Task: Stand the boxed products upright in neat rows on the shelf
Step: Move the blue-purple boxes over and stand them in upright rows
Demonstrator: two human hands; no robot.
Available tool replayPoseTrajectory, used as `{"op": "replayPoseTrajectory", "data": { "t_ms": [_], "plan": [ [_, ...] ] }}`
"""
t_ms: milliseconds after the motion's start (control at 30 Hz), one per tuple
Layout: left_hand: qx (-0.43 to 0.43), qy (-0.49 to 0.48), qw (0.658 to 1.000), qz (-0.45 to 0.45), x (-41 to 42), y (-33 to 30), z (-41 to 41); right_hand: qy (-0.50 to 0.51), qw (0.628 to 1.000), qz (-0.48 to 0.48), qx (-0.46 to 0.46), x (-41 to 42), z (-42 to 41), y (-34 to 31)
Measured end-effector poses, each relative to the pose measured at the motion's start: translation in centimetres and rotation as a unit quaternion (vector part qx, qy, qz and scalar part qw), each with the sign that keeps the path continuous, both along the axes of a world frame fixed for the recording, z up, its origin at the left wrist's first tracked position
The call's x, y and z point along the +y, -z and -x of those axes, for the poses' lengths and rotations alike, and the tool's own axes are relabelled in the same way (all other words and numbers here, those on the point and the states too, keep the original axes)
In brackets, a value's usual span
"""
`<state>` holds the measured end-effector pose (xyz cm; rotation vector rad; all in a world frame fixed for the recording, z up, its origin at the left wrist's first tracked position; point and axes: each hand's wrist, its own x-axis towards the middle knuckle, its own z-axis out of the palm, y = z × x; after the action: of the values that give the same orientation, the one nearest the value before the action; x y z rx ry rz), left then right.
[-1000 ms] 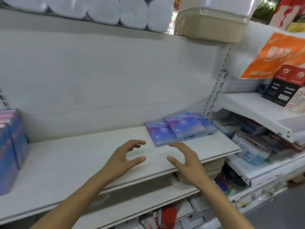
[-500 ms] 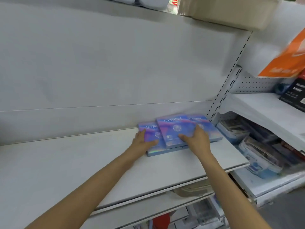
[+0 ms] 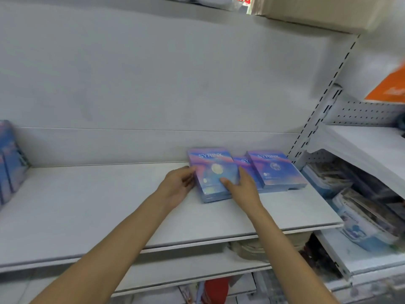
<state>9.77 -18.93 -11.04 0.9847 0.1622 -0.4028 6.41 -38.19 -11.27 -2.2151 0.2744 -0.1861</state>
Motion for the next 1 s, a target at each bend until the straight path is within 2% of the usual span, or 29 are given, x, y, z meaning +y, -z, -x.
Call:
{"op": "replayPoseTrajectory", "data": {
  "t_ms": [67,233,367,533,733,1000],
  "plan": [
    [-0.022,0.022,0.999,-0.027,-0.1,0.1,0.8,-0.018,0.999,-0.030,-0.011,-0.1,0.7,0.4],
    [-0.016,0.042,0.999,-0.026,0.9,1.4,4.1,-0.034,0.996,-0.071,-0.031,0.3,2.1,0.4],
    [-0.074,-0.043,0.992,-0.089,2.3,1.4,6.4,-0.063,0.988,-0.127,-0.055,1.8,2.8,0.1],
    [-0.132,-0.135,0.970,-0.151,5.3,0.4,9.3,-0.075,0.972,-0.221,-0.043,3.7,3.5,-0.2],
    [-0.170,-0.218,0.937,-0.214,10.6,0.5,13.3,-0.140,0.929,-0.342,-0.010,6.6,4.7,-0.3],
    [-0.163,-0.330,0.909,-0.195,19.8,0.0,19.0,-0.193,0.918,-0.339,-0.068,13.3,8.2,-1.1]
  ]
}}
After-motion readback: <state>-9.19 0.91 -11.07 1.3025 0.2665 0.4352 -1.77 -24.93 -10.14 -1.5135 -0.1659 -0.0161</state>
